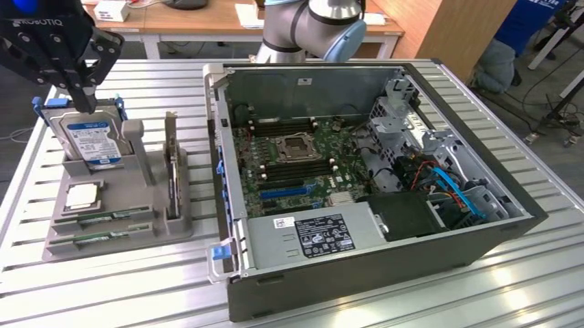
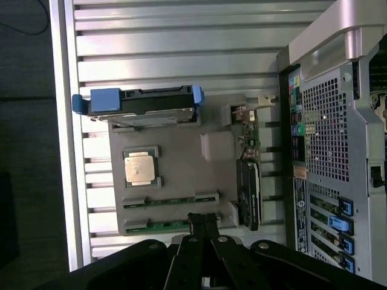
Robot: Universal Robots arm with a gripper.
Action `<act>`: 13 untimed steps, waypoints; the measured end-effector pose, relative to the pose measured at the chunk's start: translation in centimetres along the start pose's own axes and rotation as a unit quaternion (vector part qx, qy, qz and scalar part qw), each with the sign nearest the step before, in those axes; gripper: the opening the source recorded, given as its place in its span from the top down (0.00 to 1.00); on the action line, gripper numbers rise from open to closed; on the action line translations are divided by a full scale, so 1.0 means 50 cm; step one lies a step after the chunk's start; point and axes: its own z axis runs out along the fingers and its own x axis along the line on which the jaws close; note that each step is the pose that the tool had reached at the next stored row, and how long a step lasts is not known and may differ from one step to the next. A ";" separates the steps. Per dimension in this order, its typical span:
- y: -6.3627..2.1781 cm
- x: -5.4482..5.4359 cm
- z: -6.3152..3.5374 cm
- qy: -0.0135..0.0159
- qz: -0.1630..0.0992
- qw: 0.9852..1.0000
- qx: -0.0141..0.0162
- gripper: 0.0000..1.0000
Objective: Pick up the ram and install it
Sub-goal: 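Reach for the ram, then pick up the ram and move it above insertion slot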
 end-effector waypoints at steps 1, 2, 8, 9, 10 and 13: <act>0.000 0.000 0.000 0.000 0.000 1.000 0.000 0.91; 0.000 0.000 0.000 0.000 0.000 1.000 0.000 0.91; 0.000 0.000 0.000 0.000 0.000 1.000 0.000 0.91; 0.000 0.000 0.000 0.000 0.000 1.000 0.000 0.91; 0.000 0.000 0.000 0.000 0.000 1.000 0.000 0.91; 0.000 0.000 0.000 0.000 0.000 1.000 0.000 0.91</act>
